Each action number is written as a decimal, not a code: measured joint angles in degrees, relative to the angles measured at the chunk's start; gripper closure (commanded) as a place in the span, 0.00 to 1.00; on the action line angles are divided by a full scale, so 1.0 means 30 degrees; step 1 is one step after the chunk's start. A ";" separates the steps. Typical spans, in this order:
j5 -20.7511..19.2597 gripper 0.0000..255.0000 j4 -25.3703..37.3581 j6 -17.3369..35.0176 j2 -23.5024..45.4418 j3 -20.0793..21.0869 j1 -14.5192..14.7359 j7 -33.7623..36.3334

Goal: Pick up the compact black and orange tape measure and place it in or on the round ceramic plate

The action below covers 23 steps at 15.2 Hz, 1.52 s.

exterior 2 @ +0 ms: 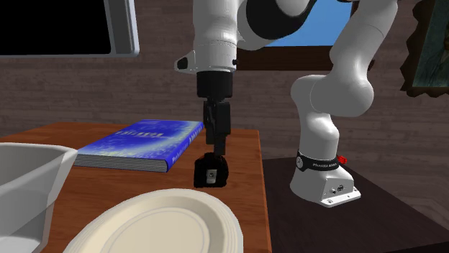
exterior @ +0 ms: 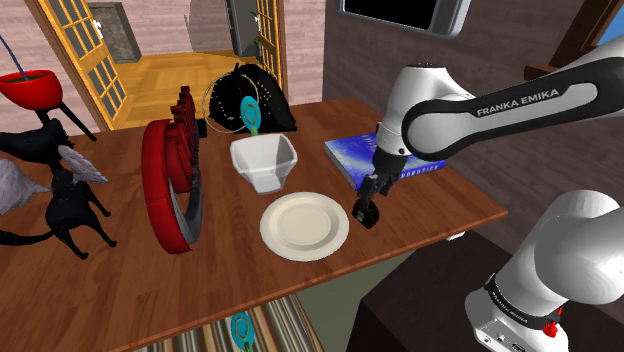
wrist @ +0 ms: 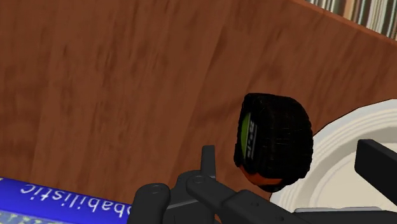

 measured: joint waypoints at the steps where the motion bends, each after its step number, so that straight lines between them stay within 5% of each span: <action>1: 0.0086 0.00 -0.0233 0.0479 0.0255 0.0020 0.0022 -0.0083; 13: 0.0479 0.00 -0.0865 0.2355 0.1454 0.0307 0.0234 -0.0158; 14: 0.0479 1.00 -0.0865 0.2355 0.1454 0.0307 0.0234 -0.0158; 23: 0.0489 1.00 -0.0851 0.2386 0.1435 0.0316 0.0241 -0.0131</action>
